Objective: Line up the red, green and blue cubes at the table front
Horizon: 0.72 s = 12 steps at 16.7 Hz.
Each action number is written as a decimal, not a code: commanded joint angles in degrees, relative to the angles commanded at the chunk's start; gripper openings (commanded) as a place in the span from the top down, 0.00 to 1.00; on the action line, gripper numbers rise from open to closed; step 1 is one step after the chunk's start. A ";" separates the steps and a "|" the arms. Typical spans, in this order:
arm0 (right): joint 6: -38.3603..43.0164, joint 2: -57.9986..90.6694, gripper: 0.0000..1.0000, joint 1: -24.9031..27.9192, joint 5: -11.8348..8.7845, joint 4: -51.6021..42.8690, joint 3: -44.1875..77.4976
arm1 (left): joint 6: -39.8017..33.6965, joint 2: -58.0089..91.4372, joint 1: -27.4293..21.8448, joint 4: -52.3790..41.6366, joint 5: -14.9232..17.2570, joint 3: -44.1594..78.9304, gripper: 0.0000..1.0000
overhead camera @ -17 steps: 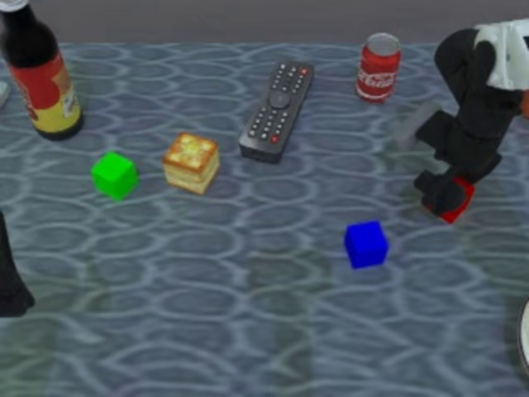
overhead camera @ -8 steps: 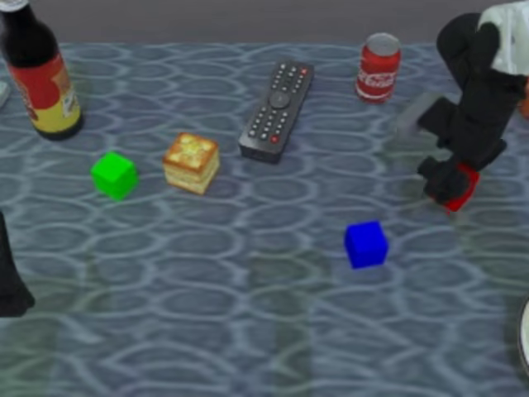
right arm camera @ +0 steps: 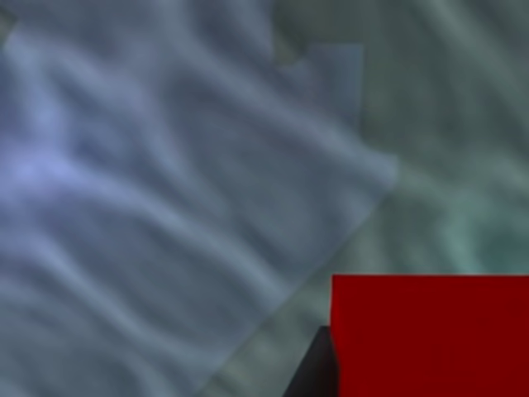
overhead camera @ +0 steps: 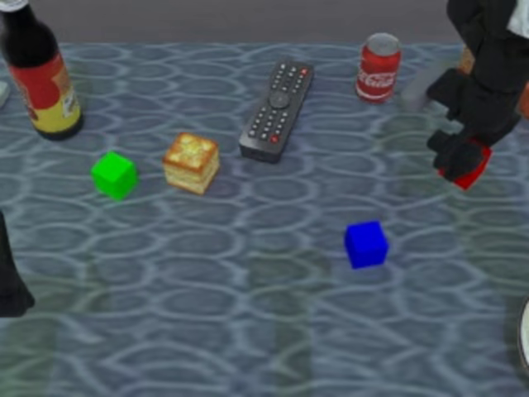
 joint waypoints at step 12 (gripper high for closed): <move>0.63 4.91 1.00 26.53 -0.16 -6.02 10.11 | 0.00 0.00 0.00 0.00 0.00 0.00 0.00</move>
